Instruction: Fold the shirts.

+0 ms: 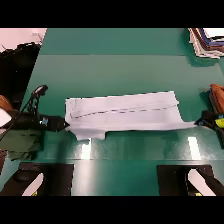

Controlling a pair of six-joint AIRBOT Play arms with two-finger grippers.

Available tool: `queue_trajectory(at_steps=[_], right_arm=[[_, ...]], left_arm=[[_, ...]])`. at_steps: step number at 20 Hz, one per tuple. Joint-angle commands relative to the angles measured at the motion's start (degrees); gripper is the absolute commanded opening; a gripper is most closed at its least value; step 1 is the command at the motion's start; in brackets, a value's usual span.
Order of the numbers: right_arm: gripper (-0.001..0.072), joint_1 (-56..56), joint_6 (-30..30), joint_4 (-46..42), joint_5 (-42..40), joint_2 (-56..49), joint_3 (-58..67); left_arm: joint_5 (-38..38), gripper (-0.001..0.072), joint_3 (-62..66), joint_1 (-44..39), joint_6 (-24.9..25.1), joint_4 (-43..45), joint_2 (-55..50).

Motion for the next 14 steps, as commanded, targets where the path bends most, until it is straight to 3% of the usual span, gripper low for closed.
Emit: queue_trajectory(at_steps=[1, 6, 10, 11, 12, 13, 14], right_arm=[[0.0013, 8.9, 1.8, -0.3, -6.1, -8.9, 9.1], [0.0013, 12.6, 2.7, -0.1, -7.9, -24.2, 21.7], [0.0019, 12.7, 2.7, 0.0, -7.5, -32.9, 29.3], [0.0095, 12.7, 2.7, 0.2, -7.5, -34.6, 30.7], [0.0222, 12.3, 2.1, 1.4, -7.6, -36.0, 32.0], [0.0267, 11.7, -0.1, 4.0, -7.4, -37.3, 33.2], [0.0267, 10.6, -2.2, 7.0, -6.8, -38.3, 34.1]], left_arm=[[8.8, 0.0023, 4.7, 0.0, 3.0, 2.4, -9.4], [21.3, 0.0023, 9.2, 0.0, 3.6, 3.7, -22.5], [27.0, 0.0027, 11.0, 0.0, 3.7, 3.7, -28.7], [28.0, 0.0209, 11.2, 0.0, 3.7, 3.5, -29.4], [29.0, 0.0492, 11.3, 0.0, 2.9, 3.1, -29.5], [29.5, 0.0545, 11.5, 0.0, 1.8, 3.1, -29.5], [29.2, 0.0537, 12.2, 0.0, 1.8, 3.2, -29.5]])
